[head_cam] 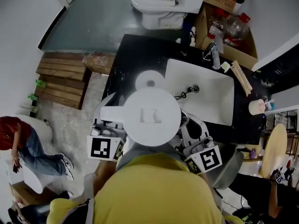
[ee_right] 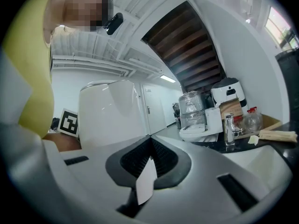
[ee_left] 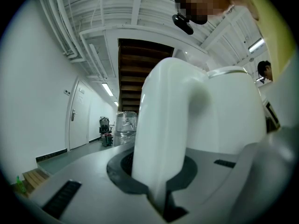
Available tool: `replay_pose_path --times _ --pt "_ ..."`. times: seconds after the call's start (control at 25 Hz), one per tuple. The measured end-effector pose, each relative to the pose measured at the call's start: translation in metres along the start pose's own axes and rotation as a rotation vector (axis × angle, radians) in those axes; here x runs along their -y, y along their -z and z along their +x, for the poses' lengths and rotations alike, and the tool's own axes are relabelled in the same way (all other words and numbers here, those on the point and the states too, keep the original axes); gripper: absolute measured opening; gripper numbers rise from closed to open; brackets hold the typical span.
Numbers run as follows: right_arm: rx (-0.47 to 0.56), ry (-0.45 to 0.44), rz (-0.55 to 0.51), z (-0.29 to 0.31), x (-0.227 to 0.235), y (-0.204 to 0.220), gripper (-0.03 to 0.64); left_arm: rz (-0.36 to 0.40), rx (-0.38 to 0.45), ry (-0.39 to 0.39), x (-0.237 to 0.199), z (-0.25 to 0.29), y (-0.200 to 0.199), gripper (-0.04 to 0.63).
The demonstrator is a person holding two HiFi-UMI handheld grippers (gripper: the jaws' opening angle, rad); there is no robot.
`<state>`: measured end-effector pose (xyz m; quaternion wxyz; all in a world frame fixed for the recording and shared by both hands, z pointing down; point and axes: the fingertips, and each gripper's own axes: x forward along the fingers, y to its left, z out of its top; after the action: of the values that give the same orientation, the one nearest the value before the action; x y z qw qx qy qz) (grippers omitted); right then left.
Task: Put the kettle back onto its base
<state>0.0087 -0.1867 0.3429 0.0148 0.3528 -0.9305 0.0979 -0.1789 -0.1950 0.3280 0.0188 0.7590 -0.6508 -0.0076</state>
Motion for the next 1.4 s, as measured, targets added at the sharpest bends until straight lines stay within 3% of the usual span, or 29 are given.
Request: replay_pose_path --times 0.52,1.4 --pt "0.025 0.003 -0.014 0.021 0.015 -0.014 0.008 0.062 0.033 -0.009 -0.018 0.062 -0.008 0.035" --pt "0.016 0.039 -0.019 0.033 0.022 -0.015 0.008 0.081 0.036 -0.054 -0.052 0.115 0.009 0.035"
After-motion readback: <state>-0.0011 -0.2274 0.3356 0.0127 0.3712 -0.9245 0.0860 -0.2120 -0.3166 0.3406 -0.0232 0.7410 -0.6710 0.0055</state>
